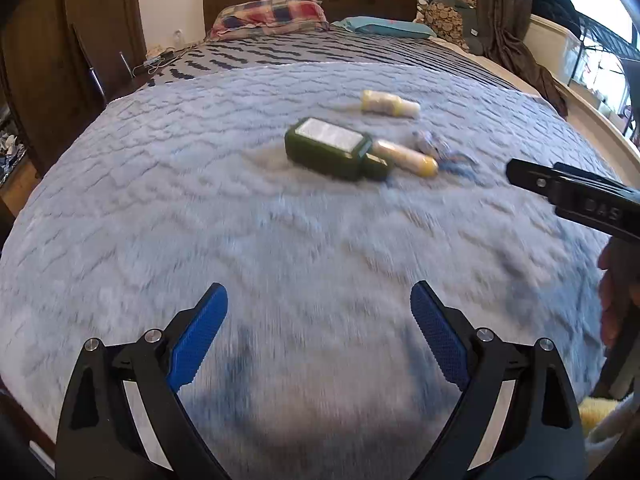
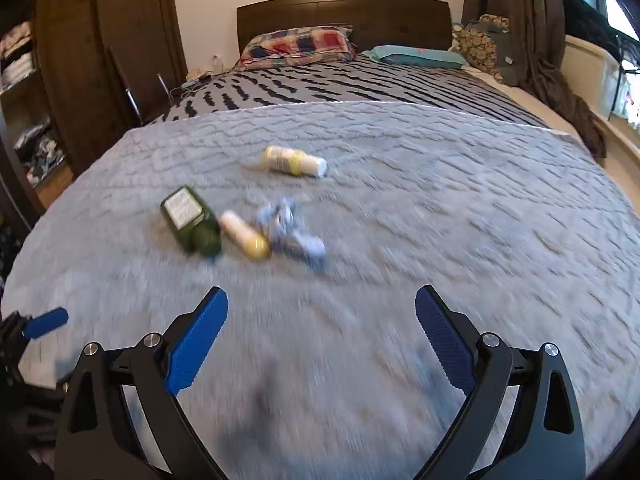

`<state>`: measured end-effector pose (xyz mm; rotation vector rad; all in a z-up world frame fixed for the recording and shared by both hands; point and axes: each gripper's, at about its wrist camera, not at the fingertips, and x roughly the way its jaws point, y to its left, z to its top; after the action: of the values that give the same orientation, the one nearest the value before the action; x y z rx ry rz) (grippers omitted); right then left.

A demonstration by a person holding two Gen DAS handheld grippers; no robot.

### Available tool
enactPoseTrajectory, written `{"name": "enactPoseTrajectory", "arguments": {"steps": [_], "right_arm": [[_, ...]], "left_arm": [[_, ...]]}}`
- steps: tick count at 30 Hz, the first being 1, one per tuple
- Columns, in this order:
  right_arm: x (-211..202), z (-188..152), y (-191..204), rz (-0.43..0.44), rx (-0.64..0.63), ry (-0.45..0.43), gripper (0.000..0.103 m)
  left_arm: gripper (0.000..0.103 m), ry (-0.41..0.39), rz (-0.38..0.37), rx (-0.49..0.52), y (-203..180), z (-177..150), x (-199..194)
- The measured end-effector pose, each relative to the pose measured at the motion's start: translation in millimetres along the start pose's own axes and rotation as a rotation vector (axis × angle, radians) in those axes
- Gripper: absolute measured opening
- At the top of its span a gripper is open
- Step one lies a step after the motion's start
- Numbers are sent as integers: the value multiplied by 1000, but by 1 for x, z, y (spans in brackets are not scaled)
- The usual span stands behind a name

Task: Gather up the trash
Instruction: 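Grasp the green bottle with the left tool while the right tool grasps the white cloth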

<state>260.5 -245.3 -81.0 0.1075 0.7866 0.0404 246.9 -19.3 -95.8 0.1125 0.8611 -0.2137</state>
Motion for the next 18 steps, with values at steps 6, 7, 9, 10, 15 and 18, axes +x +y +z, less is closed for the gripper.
{"name": "enactPoseTrajectory", "arguments": {"steps": [6, 7, 9, 10, 15, 18], "right_arm": [[51, 25, 7, 41, -2, 45, 76], [58, 27, 8, 44, -3, 52, 74], [68, 30, 9, 57, -2, 65, 71], [73, 32, 10, 66, -1, 72, 70], [88, 33, 13, 128, -16, 109, 51], [90, 34, 17, 163, -35, 116, 30]], "left_arm": [[88, -16, 16, -14, 6, 34, 25], [88, -18, 18, -16, 7, 38, 29], [88, -20, 23, -18, 7, 47, 38], [88, -21, 25, -18, 8, 51, 42], [88, -19, 32, -22, 7, 69, 62], [88, -14, 26, -35, 6, 77, 73]]}}
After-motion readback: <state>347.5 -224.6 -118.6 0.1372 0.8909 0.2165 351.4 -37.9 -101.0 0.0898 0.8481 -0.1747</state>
